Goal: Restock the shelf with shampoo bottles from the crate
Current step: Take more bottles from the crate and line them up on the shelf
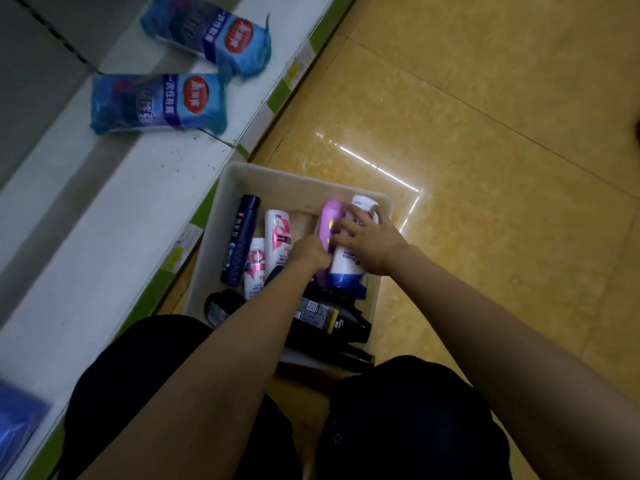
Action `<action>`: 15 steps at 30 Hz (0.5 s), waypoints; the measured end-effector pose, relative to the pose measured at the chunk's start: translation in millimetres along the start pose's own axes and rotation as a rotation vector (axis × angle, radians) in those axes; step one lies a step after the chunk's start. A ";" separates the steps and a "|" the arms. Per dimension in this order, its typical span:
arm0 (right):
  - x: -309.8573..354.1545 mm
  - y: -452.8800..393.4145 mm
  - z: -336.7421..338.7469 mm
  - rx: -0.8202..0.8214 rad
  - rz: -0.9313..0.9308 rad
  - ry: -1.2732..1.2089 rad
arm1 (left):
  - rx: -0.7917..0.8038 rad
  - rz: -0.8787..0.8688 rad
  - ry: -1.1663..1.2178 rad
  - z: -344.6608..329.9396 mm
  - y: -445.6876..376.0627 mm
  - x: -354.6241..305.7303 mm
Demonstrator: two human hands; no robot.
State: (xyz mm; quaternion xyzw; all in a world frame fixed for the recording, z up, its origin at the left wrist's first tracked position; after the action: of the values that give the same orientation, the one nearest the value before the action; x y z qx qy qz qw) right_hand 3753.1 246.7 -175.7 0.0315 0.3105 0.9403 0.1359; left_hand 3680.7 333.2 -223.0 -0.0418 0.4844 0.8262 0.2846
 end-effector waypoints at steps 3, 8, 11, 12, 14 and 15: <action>0.2 -8.0 -0.7 -0.033 0.004 0.046 | 0.014 0.035 0.098 4.0 -0.9 5.0; 1.7 2.7 7.6 -0.044 -0.017 -0.169 | 0.004 0.025 0.180 29.9 26.0 2.7; 11.0 19.0 27.9 -0.079 -0.031 -0.358 | -0.064 -0.020 0.174 65.7 56.7 -2.1; 15.7 25.3 36.4 -0.085 -0.029 -0.407 | -0.065 -0.007 0.199 76.0 66.8 -1.6; 23.5 36.9 54.0 -0.089 -0.046 -0.507 | -0.070 0.019 0.230 94.6 90.2 -0.5; 28.0 43.1 63.5 -0.092 -0.054 -0.553 | -0.084 0.025 0.206 103.0 103.1 0.2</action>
State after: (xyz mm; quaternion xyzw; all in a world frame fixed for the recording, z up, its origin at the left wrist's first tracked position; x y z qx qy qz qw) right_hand 3725.1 257.7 -99.7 0.2726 0.2191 0.9051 0.2417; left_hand 3649.2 380.2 -88.7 -0.1324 0.4767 0.8405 0.2208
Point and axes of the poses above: each hand's wrist, its own y-axis away from the middle knuckle, its own z-axis out of the back of the hand, x = y × z, the point moved 4 cm from there along -y, towards the middle knuckle, and after that the axes turned 4 degrees about -x, right-handed, at the moved point
